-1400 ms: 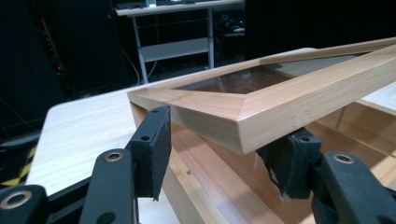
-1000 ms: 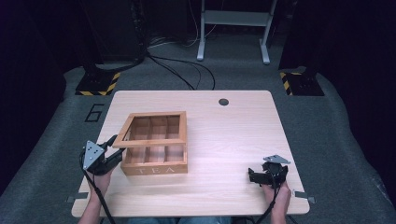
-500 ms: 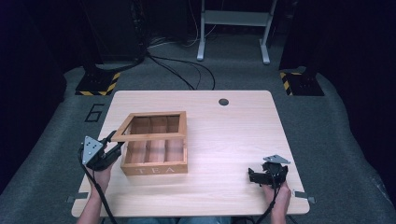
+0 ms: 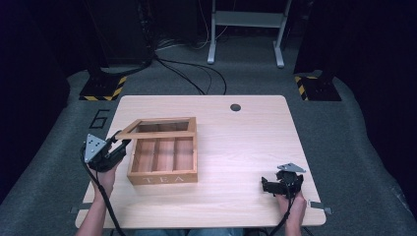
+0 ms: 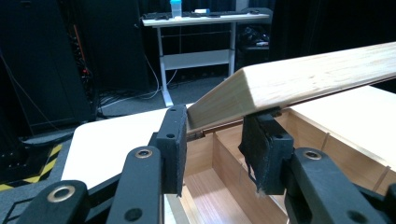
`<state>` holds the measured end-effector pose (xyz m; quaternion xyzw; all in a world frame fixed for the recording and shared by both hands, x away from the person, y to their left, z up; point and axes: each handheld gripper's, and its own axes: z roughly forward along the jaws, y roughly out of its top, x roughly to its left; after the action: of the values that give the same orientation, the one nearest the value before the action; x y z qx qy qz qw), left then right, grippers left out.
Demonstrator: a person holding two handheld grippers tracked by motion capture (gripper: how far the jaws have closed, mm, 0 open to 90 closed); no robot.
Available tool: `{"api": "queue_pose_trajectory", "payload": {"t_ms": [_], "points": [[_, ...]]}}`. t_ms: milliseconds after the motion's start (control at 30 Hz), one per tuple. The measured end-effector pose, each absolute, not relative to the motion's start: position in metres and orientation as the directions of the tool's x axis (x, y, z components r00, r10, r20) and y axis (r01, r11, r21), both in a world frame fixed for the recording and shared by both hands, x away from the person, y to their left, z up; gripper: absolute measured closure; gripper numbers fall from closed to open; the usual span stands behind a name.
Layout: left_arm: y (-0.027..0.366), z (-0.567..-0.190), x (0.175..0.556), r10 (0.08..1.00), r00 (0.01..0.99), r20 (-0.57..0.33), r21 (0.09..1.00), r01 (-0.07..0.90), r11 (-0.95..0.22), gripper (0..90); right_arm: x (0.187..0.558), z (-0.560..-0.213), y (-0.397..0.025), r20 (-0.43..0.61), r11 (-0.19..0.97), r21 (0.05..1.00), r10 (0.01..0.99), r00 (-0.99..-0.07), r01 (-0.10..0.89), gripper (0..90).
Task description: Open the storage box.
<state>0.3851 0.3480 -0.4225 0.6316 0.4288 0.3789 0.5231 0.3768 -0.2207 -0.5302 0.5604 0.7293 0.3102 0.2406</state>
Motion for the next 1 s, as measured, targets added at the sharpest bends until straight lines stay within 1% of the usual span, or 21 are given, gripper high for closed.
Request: {"api": "queue_pose_trajectory", "payload": {"t_ms": [500,1000], "points": [[0.351,-0.398,0.402,0.934,0.358,0.017,0.980,0.180,-0.087,61.5,0.377,-0.530,-0.221,-0.003,0.180,0.722,0.967,-0.256,0.668,0.8],[0.354,-0.386,0.413,0.928,0.372,0.005,0.976,0.201,-0.086,61.6,0.377,-0.530,-0.221,-0.003,0.180,0.722,0.967,-0.256,0.668,0.8]]}}
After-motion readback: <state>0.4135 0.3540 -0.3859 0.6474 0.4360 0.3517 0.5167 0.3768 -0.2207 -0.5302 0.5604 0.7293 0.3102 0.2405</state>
